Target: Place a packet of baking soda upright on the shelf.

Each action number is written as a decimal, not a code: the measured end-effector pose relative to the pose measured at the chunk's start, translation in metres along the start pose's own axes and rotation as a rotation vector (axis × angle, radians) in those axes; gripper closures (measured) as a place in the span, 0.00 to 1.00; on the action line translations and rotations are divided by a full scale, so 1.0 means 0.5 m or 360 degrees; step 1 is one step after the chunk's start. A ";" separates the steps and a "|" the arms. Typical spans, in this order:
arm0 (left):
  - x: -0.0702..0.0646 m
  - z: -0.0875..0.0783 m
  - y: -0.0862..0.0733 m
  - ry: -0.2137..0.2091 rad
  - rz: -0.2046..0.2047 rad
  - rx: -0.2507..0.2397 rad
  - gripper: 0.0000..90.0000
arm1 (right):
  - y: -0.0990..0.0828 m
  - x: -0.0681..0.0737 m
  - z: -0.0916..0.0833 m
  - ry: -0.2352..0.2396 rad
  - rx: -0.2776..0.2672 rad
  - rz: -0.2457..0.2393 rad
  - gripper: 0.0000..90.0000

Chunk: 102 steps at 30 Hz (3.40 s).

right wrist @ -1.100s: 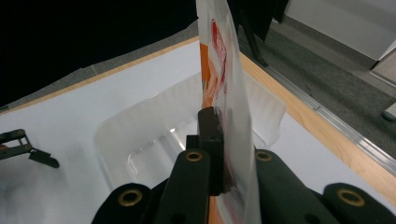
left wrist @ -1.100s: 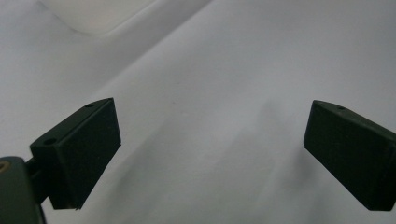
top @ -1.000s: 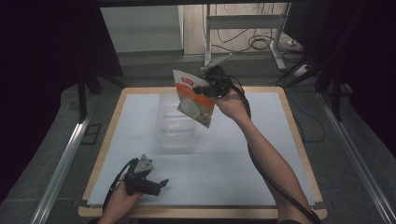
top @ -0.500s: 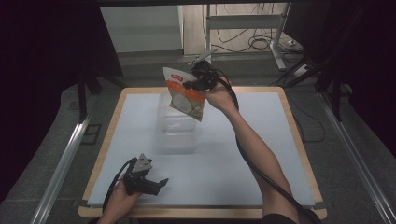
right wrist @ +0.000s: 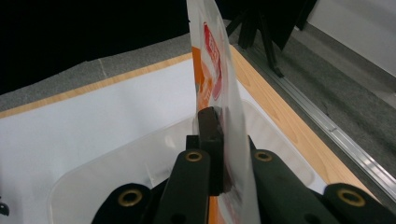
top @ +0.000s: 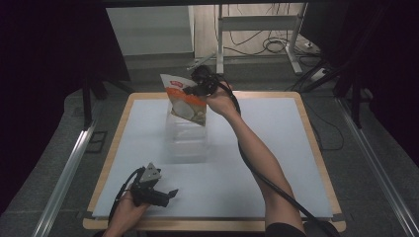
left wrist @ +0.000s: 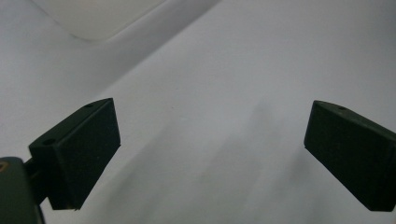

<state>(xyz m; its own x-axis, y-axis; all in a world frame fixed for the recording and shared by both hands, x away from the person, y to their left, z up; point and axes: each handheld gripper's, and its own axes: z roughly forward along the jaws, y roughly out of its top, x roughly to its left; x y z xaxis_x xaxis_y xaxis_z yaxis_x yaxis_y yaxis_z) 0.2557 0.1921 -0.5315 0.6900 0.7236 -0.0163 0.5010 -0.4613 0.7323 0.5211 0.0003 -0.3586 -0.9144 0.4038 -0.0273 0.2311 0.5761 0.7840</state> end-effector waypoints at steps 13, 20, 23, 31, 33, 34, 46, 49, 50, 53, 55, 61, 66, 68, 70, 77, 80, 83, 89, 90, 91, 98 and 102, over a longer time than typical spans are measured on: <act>-0.002 0.003 0.000 -0.0004 0.0008 0.0016 0.04 | -0.022 0.008 0.007 0.0100 0.0034 -0.0015 0.99; -0.002 0.003 0.000 -0.0004 0.0011 0.0028 0.04 | -0.054 -0.001 0.053 0.0106 0.0087 0.0046 0.99; -0.002 0.003 -0.001 -0.0005 0.0007 0.0025 0.04 | -0.070 -0.007 0.074 0.0099 0.0085 0.0116 0.99; -0.004 0.005 0.000 -0.0004 0.0017 0.0034 0.04 | -0.085 -0.026 0.067 -0.0015 0.0139 0.0159 0.96; -0.004 0.006 0.000 -0.0002 0.0016 0.0037 0.04 | -0.084 -0.024 0.066 -0.0022 0.0138 0.0167 0.95; -0.004 0.005 0.000 -0.0001 0.0016 0.0036 0.04 | -0.084 -0.025 0.066 -0.0028 0.0135 0.0166 0.93; -0.004 0.004 0.000 0.0001 0.0015 0.0031 0.04 | -0.076 -0.012 0.051 -0.0132 0.0118 0.0121 0.42; -0.003 0.004 0.000 -0.0002 0.0013 0.0031 0.04 | -0.075 -0.008 0.046 -0.0141 0.0116 0.0101 0.36; -0.003 0.004 0.000 -0.0003 0.0012 0.0030 0.04 | -0.075 -0.007 0.044 -0.0147 0.0113 0.0098 0.34; -0.003 0.003 0.000 -0.0015 0.0013 0.0023 0.04 | -0.076 -0.005 0.039 -0.0173 0.0109 0.0091 0.28; -0.003 0.002 0.000 -0.0022 0.0014 0.0013 0.04 | -0.078 -0.003 0.035 -0.0191 0.0112 0.0088 0.25; -0.003 0.001 -0.001 -0.0036 0.0017 -0.0007 0.04 | -0.085 -0.001 0.026 -0.0199 0.0111 0.0086 0.20; -0.003 0.002 -0.001 -0.0039 0.0021 -0.0012 0.03 | -0.090 0.001 0.022 -0.0189 0.0109 0.0098 0.16; -0.003 0.002 -0.001 -0.0040 0.0019 -0.0014 0.03 | -0.092 0.002 0.020 -0.0183 0.0109 0.0094 0.14; -0.003 0.002 -0.001 -0.0040 0.0021 -0.0015 0.03 | -0.094 0.003 0.017 -0.0178 0.0104 0.0087 0.13; -0.004 0.003 -0.001 -0.0042 0.0024 -0.0016 0.03 | -0.098 0.008 0.000 -0.0176 0.0087 0.0106 0.09; -0.004 0.003 -0.001 -0.0041 0.0024 -0.0018 0.03 | -0.102 0.009 -0.005 -0.0184 0.0082 0.0104 0.07; -0.004 0.004 -0.002 -0.0042 0.0023 -0.0018 0.03 | -0.107 0.010 -0.011 -0.0196 0.0081 0.0104 0.06; -0.005 0.005 -0.002 -0.0041 0.0027 -0.0018 0.03 | -0.120 0.011 -0.021 -0.0208 0.0073 0.0079 0.04; -0.005 0.005 -0.002 -0.0041 0.0027 -0.0018 0.03 | -0.123 0.011 -0.023 -0.0211 0.0070 0.0074 0.04; -0.005 0.005 -0.002 -0.0040 0.0027 -0.0019 0.03 | -0.124 0.012 -0.025 -0.0215 0.0073 0.0077 0.04; -0.004 0.005 -0.002 -0.0042 0.0026 -0.0028 0.02 | -0.136 0.014 -0.037 -0.0219 0.0062 0.0062 0.02; -0.004 0.004 -0.002 -0.0046 0.0025 -0.0031 0.02 | -0.142 0.017 -0.044 -0.0216 0.0052 0.0055 0.02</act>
<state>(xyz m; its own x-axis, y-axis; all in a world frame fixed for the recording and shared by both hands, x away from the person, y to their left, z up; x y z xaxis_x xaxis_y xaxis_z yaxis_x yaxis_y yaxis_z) 0.2548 0.1899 -0.5339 0.7127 0.7011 -0.0243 0.4799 -0.4619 0.7459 0.4897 -0.0526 -0.4008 -0.8530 0.5148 -0.0859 0.2741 0.5821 0.7655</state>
